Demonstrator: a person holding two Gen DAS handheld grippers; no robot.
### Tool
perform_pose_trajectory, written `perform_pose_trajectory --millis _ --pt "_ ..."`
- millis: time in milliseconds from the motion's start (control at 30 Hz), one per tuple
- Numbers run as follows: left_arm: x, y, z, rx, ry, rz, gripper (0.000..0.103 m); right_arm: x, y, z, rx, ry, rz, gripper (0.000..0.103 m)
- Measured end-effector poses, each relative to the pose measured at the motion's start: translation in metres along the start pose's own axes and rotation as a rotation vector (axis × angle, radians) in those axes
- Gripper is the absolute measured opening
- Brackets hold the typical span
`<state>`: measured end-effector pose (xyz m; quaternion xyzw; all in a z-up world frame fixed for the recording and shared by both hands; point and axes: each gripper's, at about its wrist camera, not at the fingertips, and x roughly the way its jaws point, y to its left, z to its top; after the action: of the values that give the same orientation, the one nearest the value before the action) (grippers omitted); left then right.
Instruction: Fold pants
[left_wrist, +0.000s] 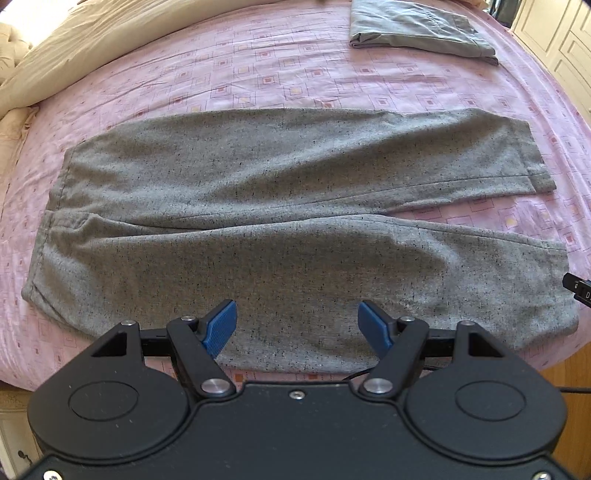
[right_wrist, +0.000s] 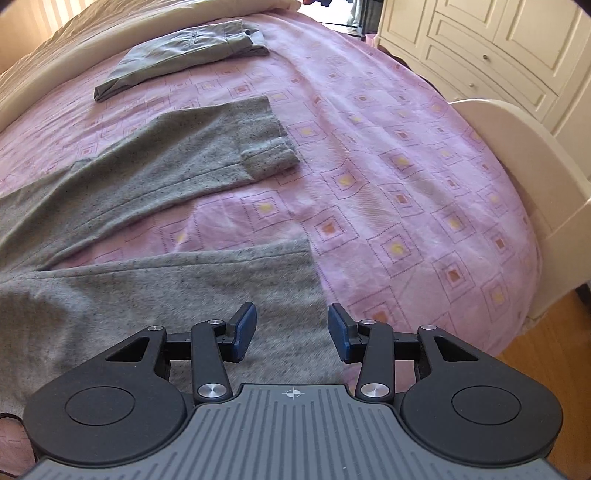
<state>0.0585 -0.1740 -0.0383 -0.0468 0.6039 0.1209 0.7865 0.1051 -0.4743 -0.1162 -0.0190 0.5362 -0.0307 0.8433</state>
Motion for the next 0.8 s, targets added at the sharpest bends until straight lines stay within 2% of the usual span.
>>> perform_pose_trajectory --millis 233,367,400,467,533,633,700,800 --pt "0.000 -0.010 0.001 -0.059 0.001 0.077 0.074 0.045 -0.029 0.018 0.015 0.038 0.111 0.042" --pt "0.003 -0.014 0.002 -0.080 0.017 0.091 0.074 0.052 -0.032 0.022 0.018 0.054 0.177 0.042" --pt "0.004 -0.015 0.003 -0.084 0.021 0.095 0.074 0.052 -0.030 0.023 0.005 0.065 0.180 0.033" --pt "0.006 -0.018 0.004 -0.093 0.026 0.098 0.074 0.050 -0.024 0.026 -0.046 0.087 0.224 0.004" --pt "0.006 -0.020 0.006 -0.100 0.025 0.093 0.074 0.037 -0.018 0.032 -0.088 0.061 0.238 0.004" --pt "0.004 -0.024 0.006 -0.098 0.008 0.095 0.074 0.025 -0.027 0.052 -0.095 -0.002 0.200 0.004" --pt "0.004 -0.027 0.005 -0.091 0.007 0.090 0.074 0.035 -0.036 0.066 -0.055 0.016 0.215 0.003" --pt "0.004 -0.029 0.003 -0.081 0.013 0.089 0.074 0.058 -0.025 0.069 -0.167 -0.004 0.133 0.003"
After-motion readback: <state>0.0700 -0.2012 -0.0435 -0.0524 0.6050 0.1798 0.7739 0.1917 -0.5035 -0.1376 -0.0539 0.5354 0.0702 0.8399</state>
